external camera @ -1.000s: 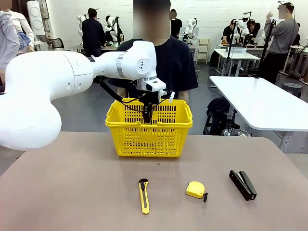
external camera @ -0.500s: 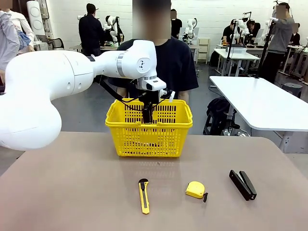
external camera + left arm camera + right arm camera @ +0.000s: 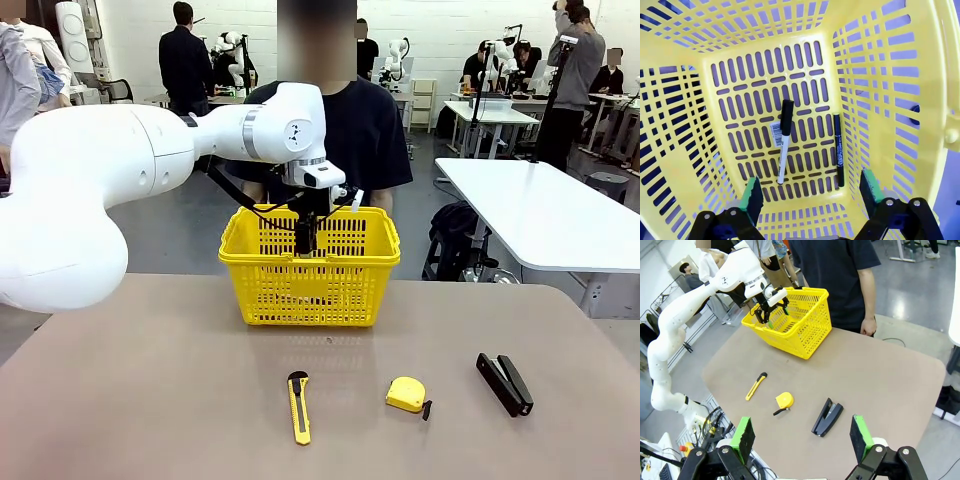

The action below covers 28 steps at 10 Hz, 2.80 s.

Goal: Place the items the person wants into the basket.
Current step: Pick up the item the person points to and place it in the Market Basket.

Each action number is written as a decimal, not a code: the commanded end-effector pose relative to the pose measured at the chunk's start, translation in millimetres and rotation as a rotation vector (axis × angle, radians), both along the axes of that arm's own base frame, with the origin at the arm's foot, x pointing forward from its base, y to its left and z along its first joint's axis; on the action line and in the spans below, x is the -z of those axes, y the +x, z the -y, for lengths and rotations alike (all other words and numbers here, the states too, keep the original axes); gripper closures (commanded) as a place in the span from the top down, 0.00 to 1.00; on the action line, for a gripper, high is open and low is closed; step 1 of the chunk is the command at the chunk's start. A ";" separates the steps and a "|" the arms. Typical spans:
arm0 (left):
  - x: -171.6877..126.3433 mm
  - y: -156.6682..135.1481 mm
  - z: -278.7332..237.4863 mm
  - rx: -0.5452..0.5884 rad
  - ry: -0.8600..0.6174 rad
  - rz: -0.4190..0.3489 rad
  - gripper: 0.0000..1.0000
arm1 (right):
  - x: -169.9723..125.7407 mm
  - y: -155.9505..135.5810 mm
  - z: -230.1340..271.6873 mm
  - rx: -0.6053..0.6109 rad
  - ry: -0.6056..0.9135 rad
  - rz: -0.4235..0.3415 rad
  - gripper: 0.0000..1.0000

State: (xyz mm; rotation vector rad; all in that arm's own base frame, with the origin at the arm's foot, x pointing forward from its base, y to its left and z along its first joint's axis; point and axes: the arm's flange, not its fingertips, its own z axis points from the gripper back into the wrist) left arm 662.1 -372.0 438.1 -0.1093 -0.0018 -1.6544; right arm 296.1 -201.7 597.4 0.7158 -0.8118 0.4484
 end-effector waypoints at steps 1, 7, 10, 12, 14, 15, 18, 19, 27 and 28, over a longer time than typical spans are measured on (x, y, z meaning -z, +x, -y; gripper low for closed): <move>-10.4 14.5 8.1 0.005 0.021 0.007 1.00 | 0.2 2.0 -0.2 -0.014 0.014 0.025 1.00; -142.2 -115.2 -116.5 -0.088 -0.085 0.112 1.00 | 0.2 2.0 -0.2 -0.014 0.014 0.025 1.00; -157.5 -175.6 -196.8 -0.217 -0.138 0.189 1.00 | 0.2 2.0 -0.2 -0.014 0.014 0.025 1.00; -162.9 -212.9 -243.0 -0.299 -0.164 0.241 1.00 | 0.2 2.0 -0.2 -0.014 0.014 0.025 1.00; -163.1 -245.7 -276.3 -0.369 -0.216 0.292 1.00 | 0.2 2.0 -0.2 -0.014 0.014 0.025 1.00; -166.9 -253.0 -291.0 -0.392 -0.242 0.308 1.00 | 0.2 2.0 -0.2 -0.014 0.014 0.025 1.00; -163.6 -252.6 -296.0 -0.404 -0.235 0.287 1.00 | 0.2 2.0 -0.2 -0.014 0.014 0.025 1.00; -167.6 -245.1 -296.7 -0.404 -0.226 0.280 1.00 | 0.2 2.0 -0.2 -0.014 0.014 0.025 1.00; -161.3 -247.0 -295.2 -0.420 -0.231 0.262 1.00 | 0.2 2.0 -0.2 -0.014 0.014 0.025 1.00; -161.3 -247.0 -295.2 -0.420 -0.231 0.262 1.00 | 0.2 2.0 -0.2 -0.014 0.014 0.025 1.00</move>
